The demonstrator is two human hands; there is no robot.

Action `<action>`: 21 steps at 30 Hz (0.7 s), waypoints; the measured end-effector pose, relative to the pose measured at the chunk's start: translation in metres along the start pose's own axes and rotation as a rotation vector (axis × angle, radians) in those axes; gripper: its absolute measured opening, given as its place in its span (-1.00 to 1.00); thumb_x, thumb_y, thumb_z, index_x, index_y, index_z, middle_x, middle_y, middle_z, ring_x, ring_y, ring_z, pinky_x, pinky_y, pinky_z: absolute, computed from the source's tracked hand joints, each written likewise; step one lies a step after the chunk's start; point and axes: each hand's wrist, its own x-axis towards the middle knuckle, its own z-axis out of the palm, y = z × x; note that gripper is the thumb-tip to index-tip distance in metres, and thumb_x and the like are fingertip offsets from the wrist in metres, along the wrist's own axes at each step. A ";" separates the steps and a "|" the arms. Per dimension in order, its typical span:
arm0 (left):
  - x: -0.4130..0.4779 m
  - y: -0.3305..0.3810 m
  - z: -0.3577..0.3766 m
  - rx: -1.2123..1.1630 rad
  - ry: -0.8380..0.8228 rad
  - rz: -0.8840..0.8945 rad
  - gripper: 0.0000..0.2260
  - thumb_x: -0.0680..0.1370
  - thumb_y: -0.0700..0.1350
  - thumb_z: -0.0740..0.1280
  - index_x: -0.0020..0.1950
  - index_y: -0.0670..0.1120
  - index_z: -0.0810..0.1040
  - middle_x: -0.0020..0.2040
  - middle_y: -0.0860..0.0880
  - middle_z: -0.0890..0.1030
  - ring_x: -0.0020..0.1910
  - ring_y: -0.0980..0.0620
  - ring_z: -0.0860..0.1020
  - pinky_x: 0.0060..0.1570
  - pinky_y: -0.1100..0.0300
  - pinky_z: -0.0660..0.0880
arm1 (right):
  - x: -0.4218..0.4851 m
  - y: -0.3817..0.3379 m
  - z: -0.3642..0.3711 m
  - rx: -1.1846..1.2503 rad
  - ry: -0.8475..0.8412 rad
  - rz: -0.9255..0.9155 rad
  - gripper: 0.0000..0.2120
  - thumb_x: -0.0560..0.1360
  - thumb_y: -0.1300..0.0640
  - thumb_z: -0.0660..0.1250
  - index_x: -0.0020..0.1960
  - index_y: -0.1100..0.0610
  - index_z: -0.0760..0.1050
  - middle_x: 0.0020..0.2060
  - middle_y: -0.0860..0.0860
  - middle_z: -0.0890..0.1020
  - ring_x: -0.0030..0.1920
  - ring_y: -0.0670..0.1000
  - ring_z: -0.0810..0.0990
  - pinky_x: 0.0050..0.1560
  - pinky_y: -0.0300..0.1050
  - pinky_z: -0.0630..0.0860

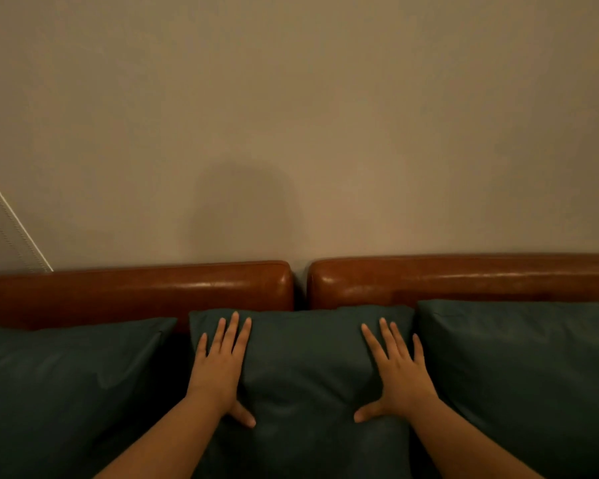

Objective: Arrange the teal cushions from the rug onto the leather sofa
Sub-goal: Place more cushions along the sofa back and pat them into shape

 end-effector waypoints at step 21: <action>-0.010 0.005 0.016 0.091 -0.056 -0.003 0.46 0.07 0.32 0.55 0.21 0.05 -0.76 0.29 -0.10 -0.69 0.33 -0.24 -0.57 0.33 -0.30 -0.36 | 0.008 -0.014 0.009 -0.193 -0.044 -0.153 0.52 0.07 -0.29 0.57 0.28 -0.05 -0.75 0.31 0.12 -0.62 0.38 0.20 -0.57 0.39 0.23 -0.42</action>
